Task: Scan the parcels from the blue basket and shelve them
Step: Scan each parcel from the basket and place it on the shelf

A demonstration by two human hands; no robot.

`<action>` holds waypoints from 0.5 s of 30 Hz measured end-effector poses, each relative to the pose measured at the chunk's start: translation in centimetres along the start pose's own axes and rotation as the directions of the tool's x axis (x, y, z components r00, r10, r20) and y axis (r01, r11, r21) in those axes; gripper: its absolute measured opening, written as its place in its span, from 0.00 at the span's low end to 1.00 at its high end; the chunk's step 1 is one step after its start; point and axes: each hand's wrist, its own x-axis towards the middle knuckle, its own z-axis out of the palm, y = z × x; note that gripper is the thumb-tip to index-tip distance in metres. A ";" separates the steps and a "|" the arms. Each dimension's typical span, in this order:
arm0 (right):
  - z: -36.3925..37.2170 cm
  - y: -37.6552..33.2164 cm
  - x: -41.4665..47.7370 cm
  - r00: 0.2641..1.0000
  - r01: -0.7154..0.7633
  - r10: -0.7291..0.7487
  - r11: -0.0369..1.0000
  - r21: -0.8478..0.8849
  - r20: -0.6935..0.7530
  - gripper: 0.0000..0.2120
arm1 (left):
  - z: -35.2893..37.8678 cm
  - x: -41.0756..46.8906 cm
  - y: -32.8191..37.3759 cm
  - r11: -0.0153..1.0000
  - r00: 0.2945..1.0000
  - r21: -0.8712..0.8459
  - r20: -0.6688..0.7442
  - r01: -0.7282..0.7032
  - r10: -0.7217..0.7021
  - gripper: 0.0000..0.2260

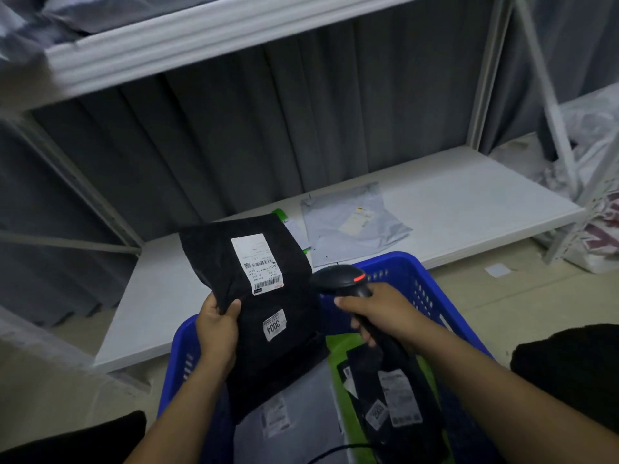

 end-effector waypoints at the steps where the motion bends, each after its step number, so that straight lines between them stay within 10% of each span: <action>1: -0.8 -0.7 0.6 0.999 0.016 -0.017 1.000 -0.024 -0.042 0.12 | 0.8 0.3 0.6 1.000 1.000 -0.004 0.016 -0.009 0.009 0.16; 15: -14.6 -3.9 11.8 0.897 0.028 0.000 0.998 0.058 -0.441 0.11 | 22.4 12.1 7.8 0.983 0.960 -0.180 0.277 0.020 0.031 0.15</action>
